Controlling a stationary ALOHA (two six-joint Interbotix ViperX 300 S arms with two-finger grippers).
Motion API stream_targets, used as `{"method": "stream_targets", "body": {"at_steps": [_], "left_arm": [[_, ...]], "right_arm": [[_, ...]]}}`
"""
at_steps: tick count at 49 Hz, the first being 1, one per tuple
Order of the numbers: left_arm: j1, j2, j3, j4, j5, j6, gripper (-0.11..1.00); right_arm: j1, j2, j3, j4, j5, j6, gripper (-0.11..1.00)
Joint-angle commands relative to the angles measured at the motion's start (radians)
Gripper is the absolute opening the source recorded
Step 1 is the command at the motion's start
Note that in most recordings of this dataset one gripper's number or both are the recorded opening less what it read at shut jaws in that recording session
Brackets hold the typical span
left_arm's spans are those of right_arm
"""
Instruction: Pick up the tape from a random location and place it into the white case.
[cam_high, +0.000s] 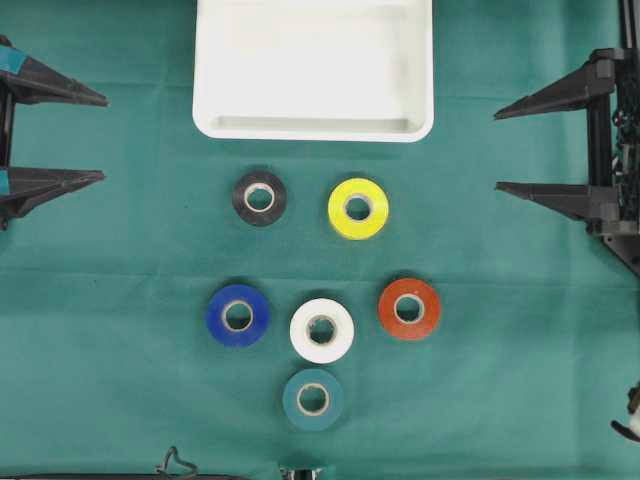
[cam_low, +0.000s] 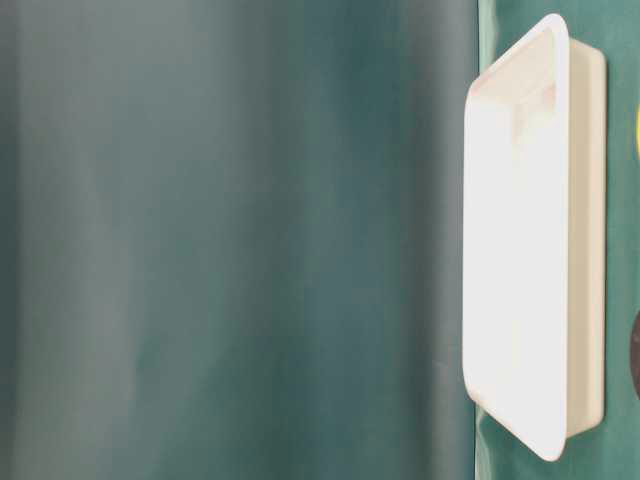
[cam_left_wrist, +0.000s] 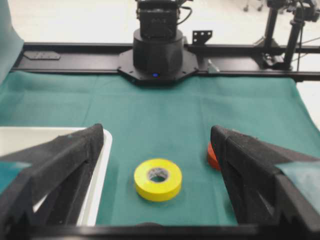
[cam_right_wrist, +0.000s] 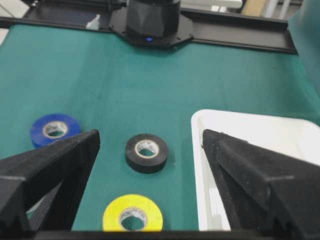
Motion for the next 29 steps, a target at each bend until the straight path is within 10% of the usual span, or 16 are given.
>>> {"method": "stream_targets", "body": {"at_steps": [1, 29], "left_arm": [[-0.028, 0.02, -0.025, -0.002, -0.005, -0.002, 1.0], [-0.051, 0.17, -0.08, 0.0, -0.052, 0.0, 1.0]], "right_arm": [[-0.002, 0.003, -0.026, -0.002, -0.008, -0.002, 0.93], [-0.002, 0.006, -0.026, -0.003, -0.008, -0.002, 0.93]]}}
